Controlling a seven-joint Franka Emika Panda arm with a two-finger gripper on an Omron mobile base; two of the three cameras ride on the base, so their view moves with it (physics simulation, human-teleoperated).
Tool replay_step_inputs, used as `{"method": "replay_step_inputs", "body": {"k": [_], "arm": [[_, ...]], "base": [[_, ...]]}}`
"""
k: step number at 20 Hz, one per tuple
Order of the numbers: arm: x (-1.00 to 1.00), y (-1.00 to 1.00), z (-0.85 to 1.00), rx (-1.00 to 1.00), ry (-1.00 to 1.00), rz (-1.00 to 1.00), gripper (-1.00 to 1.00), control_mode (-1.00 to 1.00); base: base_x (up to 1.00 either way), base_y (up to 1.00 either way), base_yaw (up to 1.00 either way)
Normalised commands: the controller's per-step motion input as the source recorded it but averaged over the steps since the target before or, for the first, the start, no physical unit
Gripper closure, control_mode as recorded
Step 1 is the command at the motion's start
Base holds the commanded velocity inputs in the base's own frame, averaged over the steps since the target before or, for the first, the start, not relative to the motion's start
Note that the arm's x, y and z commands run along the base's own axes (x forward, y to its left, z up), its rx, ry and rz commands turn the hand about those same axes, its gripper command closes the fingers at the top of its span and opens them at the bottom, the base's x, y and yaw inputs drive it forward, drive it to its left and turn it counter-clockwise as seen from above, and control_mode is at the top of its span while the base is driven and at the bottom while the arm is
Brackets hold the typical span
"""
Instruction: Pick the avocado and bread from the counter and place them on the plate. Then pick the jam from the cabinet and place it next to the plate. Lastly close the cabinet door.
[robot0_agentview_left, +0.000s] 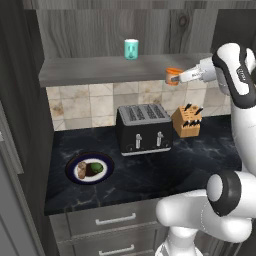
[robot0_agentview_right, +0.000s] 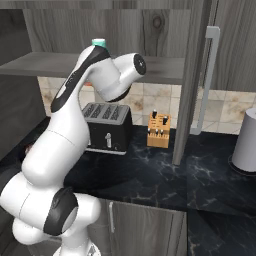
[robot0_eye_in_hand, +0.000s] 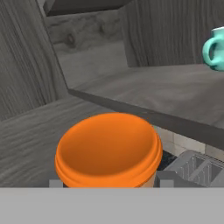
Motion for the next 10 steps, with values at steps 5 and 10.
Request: {"method": "replay_step_inputs", "body": {"k": [5, 10], "arm": [[-0.19, 0.09, -0.16, 0.00, 0.00, 0.10, 1.00, -1.00], [-0.10, 0.13, -0.25, 0.00, 0.00, 0.08, 1.00, -1.00]], "base": [[0.00, 0.00, 0.00], [0.00, 0.00, 0.00]]}}
